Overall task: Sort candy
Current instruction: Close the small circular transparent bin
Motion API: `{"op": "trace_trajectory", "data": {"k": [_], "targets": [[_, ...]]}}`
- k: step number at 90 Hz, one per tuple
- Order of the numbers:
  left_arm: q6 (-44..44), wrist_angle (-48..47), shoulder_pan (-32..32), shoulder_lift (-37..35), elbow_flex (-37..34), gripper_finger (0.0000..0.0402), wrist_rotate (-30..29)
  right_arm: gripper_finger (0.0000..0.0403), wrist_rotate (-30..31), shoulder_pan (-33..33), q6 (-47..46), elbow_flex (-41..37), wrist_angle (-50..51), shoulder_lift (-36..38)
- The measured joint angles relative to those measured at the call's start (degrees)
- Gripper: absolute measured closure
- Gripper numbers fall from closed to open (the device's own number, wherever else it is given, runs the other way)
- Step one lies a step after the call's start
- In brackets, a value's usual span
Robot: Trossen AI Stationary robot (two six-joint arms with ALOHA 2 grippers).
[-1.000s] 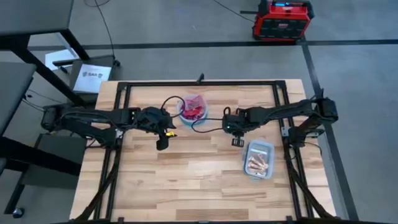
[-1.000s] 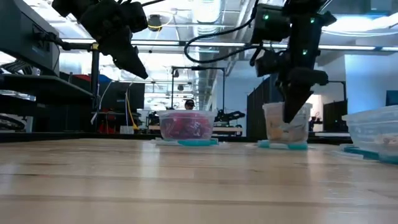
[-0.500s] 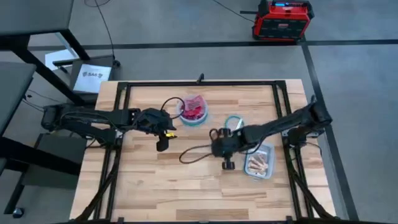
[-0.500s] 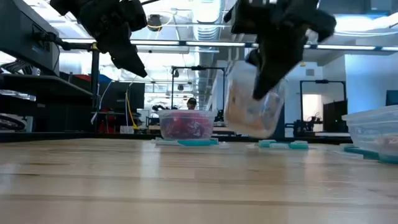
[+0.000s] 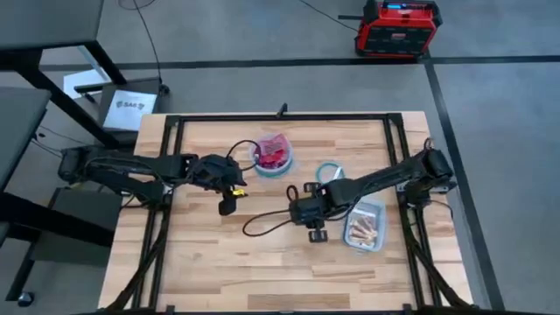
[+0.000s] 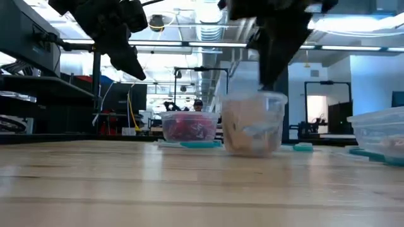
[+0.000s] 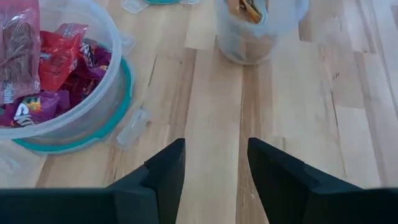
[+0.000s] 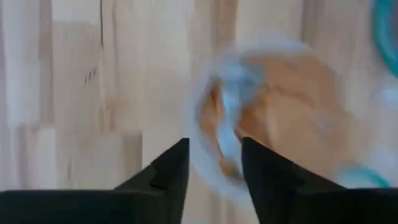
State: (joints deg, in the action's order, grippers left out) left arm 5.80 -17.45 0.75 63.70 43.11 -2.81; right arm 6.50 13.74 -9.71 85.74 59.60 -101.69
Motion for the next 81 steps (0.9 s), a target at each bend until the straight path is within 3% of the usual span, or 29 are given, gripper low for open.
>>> {"op": "trace_trajectory", "data": {"k": [10,20,48,81], "targets": [[-0.1,0.0,0.0,0.0,0.0,0.0243,0.0,0.0239,6.0,0.0,-0.6,-0.5,6.0,3.8],[-0.1,-0.3,-0.1,0.0,0.0,0.0243,0.0,0.0234,11.2,-1.4,-0.4,-6.7,4.0,7.9],[-0.6,-1.6,-0.2,0.0,0.0,0.0243,0.0,0.0237,6.0,-12.7,3.0,-36.4,-24.9,14.3],[-0.6,-1.6,-0.2,0.0,0.0,0.0243,0.0,0.0237,4.5,-17.4,10.0,-42.2,-32.3,12.8]]}}
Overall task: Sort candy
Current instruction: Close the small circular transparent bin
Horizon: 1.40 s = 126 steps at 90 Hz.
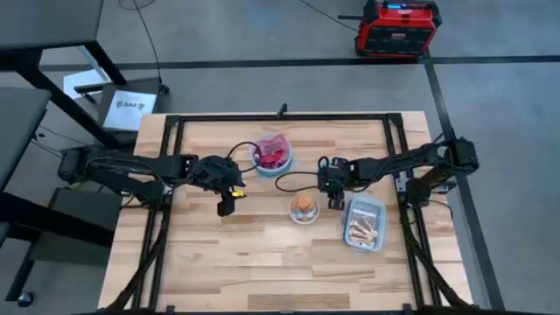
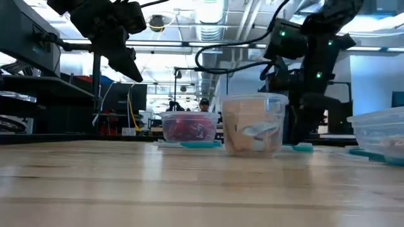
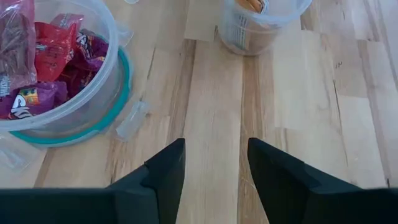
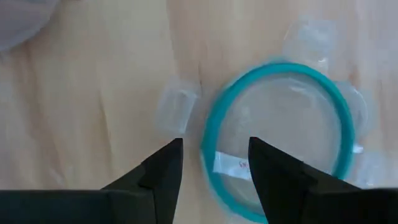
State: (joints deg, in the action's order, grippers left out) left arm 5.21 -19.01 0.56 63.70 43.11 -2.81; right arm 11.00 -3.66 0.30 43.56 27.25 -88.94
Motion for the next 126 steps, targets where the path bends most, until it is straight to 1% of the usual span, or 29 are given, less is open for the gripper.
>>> {"op": "trace_trajectory", "data": {"k": [7,15,21,30,43,46,60,69,74,84,92,101,109,117,126], "targets": [[0.0,0.1,0.0,0.0,0.0,0.0243,0.0,0.0237,-0.5,0.7,2.0,0.1,-0.5,-1.8],[-0.3,0.1,0.0,0.0,0.0,0.0243,0.0,0.0239,1.2,1.6,4.2,0.3,-1.1,-4.4],[-0.5,0.0,0.0,0.0,0.0,0.0243,0.0,0.0248,2.4,2.1,4.7,0.5,-0.7,-6.1],[-0.4,0.0,0.0,0.0,0.0,0.0243,0.0,0.0287,3.0,2.6,4.4,0.8,-1.1,-7.8],[-0.4,0.1,0.0,0.0,0.0,0.0243,0.0,0.0382,3.0,2.8,4.8,0.7,-1.6,-8.1],[-0.4,0.1,0.0,0.0,0.0,0.0243,0.0,0.0390,2.8,2.8,4.8,0.6,-1.6,-7.8],[-0.2,0.1,0.0,0.0,0.0,0.0243,0.0,0.0399,2.1,2.6,4.5,0.1,-1.8,-5.8],[0.0,0.1,0.0,0.0,0.0,0.0243,0.0,0.0401,1.8,2.5,2.8,-0.1,-1.6,-2.7],[0.0,0.1,0.0,0.0,0.0,0.0243,0.0,0.0402,1.7,2.4,2.0,-0.5,0.5,-0.3],[0.0,0.3,0.0,0.0,0.0,0.0243,0.0,0.0402,1.7,2.4,-0.5,-0.1,1.5,5.9],[0.0,0.6,0.0,0.0,0.3,0.0243,0.0,0.0402,1.3,2.5,-2.9,-0.3,4.2,11.0],[-0.8,0.9,0.0,0.0,1.4,0.0243,0.0,0.0403,-1.0,2.5,-5.5,-0.2,4.2,17.0],[-3.0,3.5,0.0,0.0,1.9,0.0243,0.0,0.0403,-4.0,2.5,-7.5,-0.2,4.2,22.5],[-8.2,8.1,0.0,0.0,2.1,0.0243,0.0,0.0403,-8.3,2.6,-10.0,-0.2,3.0,27.7],[-16.6,14.0,0.0,0.0,2.1,0.0243,0.0,0.0403,-13.7,2.9,-13.3,-0.1,-1.0,32.5]]}}
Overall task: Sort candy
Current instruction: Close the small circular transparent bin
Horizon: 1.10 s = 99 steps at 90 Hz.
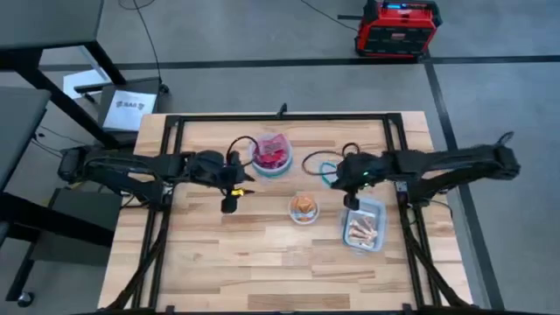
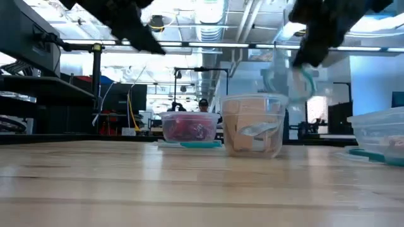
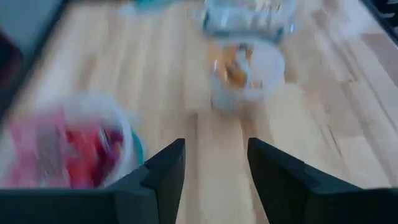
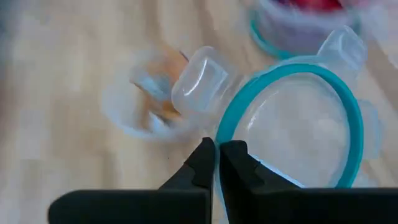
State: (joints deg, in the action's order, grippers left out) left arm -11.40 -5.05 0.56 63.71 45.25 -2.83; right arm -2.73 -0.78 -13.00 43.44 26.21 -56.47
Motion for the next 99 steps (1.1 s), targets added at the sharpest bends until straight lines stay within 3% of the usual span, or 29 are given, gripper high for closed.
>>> {"op": "trace_trajectory", "data": {"k": [25,40,52,73,99], "targets": [[-9.7,18.6,0.0,3.5,0.0,0.0243,0.0,0.0403,-12.4,3.6,-4.1,0.2,-18.5,4.6],[-6.0,26.9,0.0,10.3,0.0,0.0243,1.5,0.0403,-13.2,7.1,-4.0,0.2,-25.9,3.3],[-2.2,33.5,0.0,15.8,2.0,0.0243,6.2,0.0403,-13.3,9.2,-3.0,0.2,-31.5,0.7],[-1.3,34.8,0.0,23.0,9.7,0.0243,11.4,0.0403,-13.7,10.2,-2.1,0.2,-35.5,-2.9],[1.3,34.0,-0.4,24.9,13.7,0.0243,17.9,0.0403,-13.8,10.3,-1.5,0.2,-35.9,-3.6]]}}
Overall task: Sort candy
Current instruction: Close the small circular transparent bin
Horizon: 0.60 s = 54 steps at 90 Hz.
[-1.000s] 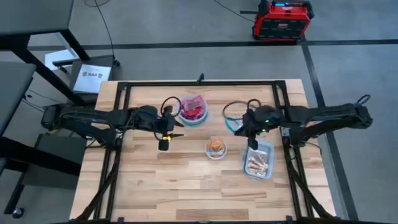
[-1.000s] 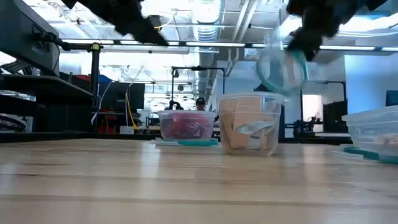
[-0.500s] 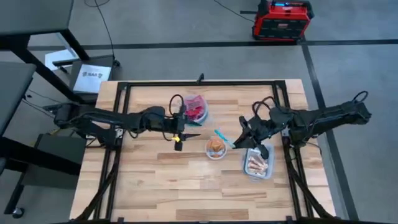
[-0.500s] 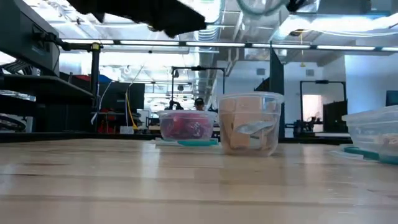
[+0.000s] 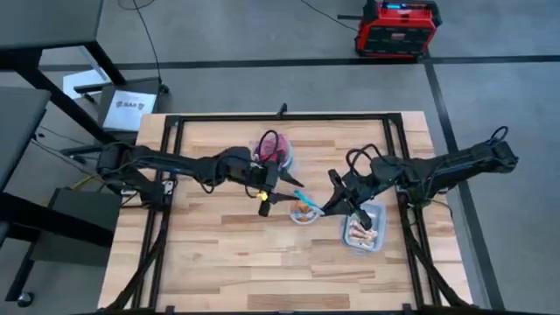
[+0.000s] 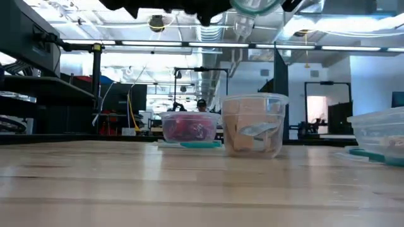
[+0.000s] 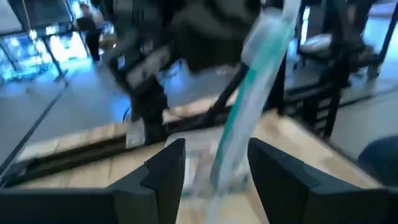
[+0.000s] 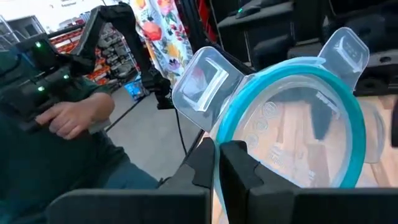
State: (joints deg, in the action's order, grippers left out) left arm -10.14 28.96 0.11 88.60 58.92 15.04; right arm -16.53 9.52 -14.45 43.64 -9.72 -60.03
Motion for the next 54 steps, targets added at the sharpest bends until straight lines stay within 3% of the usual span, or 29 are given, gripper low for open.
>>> {"op": "trace_trajectory", "data": {"k": [17,34,46,54], "targets": [[-0.5,-1.7,-0.7,0.0,0.0,0.0260,1.2,0.0403,-0.1,0.0,0.8,0.0,0.1,0.0],[2.9,-2.8,-0.7,0.0,0.0,0.0364,2.1,0.0401,-0.1,0.0,0.8,0.0,0.3,0.1],[7.1,-3.6,-0.8,0.0,0.0,0.0365,2.4,0.0381,0.1,-1.3,1.3,0.0,3.0,1.8],[11.4,-6.4,-0.7,0.0,0.0,0.0367,1.8,0.0361,2.3,-3.0,3.7,1.1,11.2,5.1]]}}
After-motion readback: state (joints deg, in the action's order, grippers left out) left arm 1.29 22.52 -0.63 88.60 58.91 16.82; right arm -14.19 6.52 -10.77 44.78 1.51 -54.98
